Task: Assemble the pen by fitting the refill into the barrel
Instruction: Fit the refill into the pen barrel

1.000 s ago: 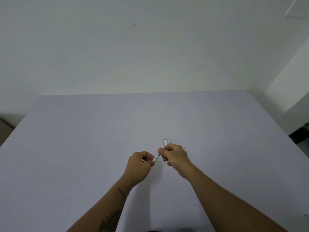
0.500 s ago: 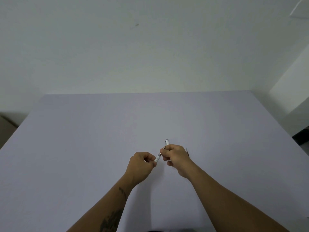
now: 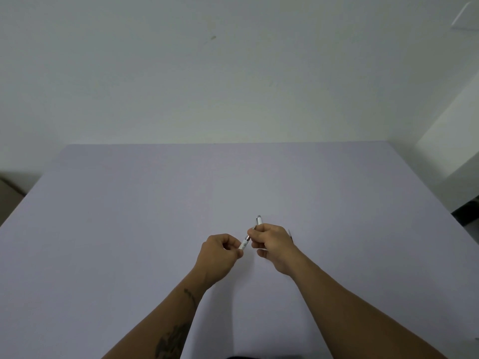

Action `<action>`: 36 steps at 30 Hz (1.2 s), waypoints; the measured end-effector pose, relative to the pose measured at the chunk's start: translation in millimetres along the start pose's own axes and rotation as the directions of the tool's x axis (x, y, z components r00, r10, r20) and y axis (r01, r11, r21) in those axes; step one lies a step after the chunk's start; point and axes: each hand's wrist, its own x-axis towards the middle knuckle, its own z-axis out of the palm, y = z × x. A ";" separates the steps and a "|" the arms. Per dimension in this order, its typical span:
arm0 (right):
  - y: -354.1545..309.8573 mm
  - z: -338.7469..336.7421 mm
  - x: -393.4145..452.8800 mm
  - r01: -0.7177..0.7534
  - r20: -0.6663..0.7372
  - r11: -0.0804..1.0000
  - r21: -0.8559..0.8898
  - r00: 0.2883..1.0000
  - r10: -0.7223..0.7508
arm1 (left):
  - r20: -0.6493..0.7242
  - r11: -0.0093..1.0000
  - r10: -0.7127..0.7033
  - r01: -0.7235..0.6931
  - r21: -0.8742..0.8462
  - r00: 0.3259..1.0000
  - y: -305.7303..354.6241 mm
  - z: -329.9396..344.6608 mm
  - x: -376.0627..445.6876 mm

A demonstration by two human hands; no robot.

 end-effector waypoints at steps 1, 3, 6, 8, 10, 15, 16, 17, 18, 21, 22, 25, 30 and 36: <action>-0.3 1.3 0.5 0.003 -0.012 1.000 -0.012 1.000 -0.003 | 0.003 1.000 0.000 0.000 -0.001 1.000 0.0 0.2 -0.1; -0.5 3.5 1.7 0.010 -0.027 0.999 -0.042 1.000 -0.012 | 0.005 1.000 -0.001 0.001 -0.004 1.000 0.2 0.0 -0.6; -0.4 5.6 0.5 0.003 -0.003 1.000 -0.022 1.000 -0.003 | -0.002 1.000 0.000 0.000 -0.006 1.000 0.5 -2.0 -0.9; -0.7 5.8 -1.8 -0.016 0.035 0.999 0.040 0.999 0.014 | -0.009 1.000 0.001 -0.001 -0.003 1.000 1.3 -3.6 -0.9; -0.9 4.9 -2.6 -0.026 0.053 0.996 0.085 0.998 0.021 | -0.013 1.000 0.001 -0.001 0.002 1.000 2.5 -5.1 -1.3; -4.3 6.0 -2.4 -0.030 0.037 0.997 0.069 0.999 0.028 | 0.002 1.000 -0.005 0.005 -0.014 1.000 4.4 -5.3 -1.4; -5.0 6.9 -2.0 -0.028 0.030 0.998 0.058 0.999 0.026 | 0.002 1.000 -0.004 0.004 -0.021 1.000 4.7 -5.2 -1.2; -5.3 7.9 -1.3 -0.025 0.022 0.999 0.046 0.999 0.024 | 0.003 1.000 -0.002 0.002 -0.024 1.000 5.2 -5.1 -1.1; -5.4 8.8 -0.5 -0.022 0.014 0.999 0.035 1.000 0.022 | 0.004 1.000 -0.002 0.002 -0.023 1.000 5.6 -5.2 -1.0; -4.4 10.3 1.5 -0.015 -0.005 1.000 -0.007 1.000 0.015 | 0.009 1.000 -0.001 0.001 -0.015 1.000 5.8 -6.2 -1.2; -3.8 10.4 1.8 -0.010 -0.010 1.000 -0.023 1.000 0.010 | 0.010 1.000 -0.002 0.002 -0.012 1.000 5.5 -6.6 -1.2; -3.8 9.8 1.7 -0.002 -0.014 1.000 -0.015 1.000 0.002 | 0.012 0.999 -0.013 0.014 -0.029 1.000 4.5 -7.9 -0.7; -7.3 7.0 1.1 -0.024 0.021 0.994 0.110 1.000 0.022 | 0.003 0.998 -0.023 0.023 -0.057 1.000 5.4 -9.6 1.5; -6.2 8.7 3.1 -0.009 -0.004 0.999 0.050 1.000 0.009 | 0.015 0.998 -0.020 0.021 -0.064 1.000 4.8 -8.9 0.5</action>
